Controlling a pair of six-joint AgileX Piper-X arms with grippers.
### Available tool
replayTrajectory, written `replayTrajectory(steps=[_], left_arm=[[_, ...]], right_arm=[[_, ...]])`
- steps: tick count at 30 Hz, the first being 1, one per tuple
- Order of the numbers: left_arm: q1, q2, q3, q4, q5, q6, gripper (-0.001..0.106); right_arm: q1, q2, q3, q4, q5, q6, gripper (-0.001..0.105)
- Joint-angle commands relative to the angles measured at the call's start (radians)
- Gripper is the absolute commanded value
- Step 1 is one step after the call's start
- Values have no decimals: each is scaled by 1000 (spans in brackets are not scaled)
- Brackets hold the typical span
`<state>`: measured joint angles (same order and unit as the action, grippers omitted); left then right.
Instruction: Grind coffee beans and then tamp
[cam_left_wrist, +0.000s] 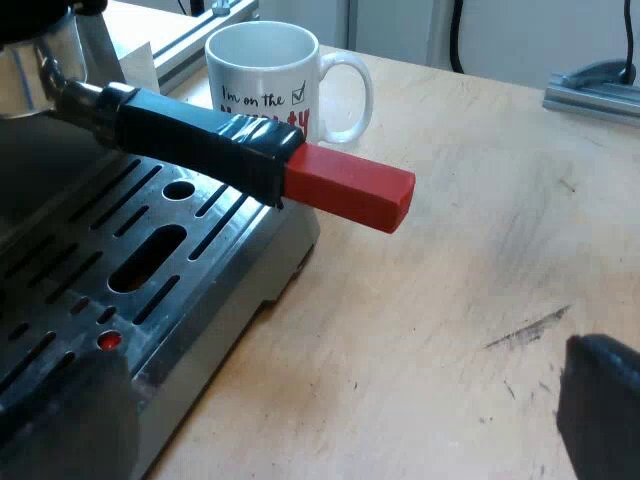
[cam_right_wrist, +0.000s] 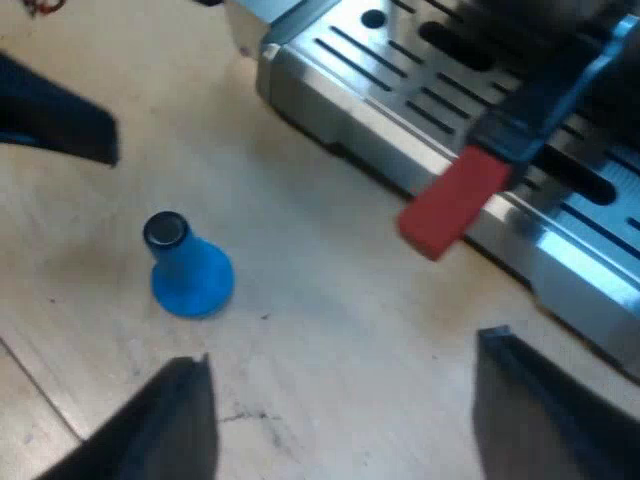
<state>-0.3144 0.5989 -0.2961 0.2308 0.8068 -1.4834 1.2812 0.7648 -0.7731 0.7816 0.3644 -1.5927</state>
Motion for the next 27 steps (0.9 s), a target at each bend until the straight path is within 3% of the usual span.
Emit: replayTrajectory(steps=[1,5,8,14,16,21,27], left_arm=[[-5,-4,-2,-13,22,0,86],[-5,-4,-2,-13,22,0,86],[-5,-4,-2,-13,22,0,86],[-5,-4,-2,-13,22,0,86],[-5,-4,-2,-13,22,0,86],[-5,-4,-2,-13,22,0,86],[-5,-4,-2,-13,22,0,86]], right_arm=[[59,32,8,-66,52,14,47],[110,56,64,-160,123,110,47],[146,57,130,-255,237,176,47],[179,57,253,-480,312,181,47],[179,57,284,-531,312,181,41],[179,57,315,-583,328,181,22],[179,75,326,-626,338,181,21]])
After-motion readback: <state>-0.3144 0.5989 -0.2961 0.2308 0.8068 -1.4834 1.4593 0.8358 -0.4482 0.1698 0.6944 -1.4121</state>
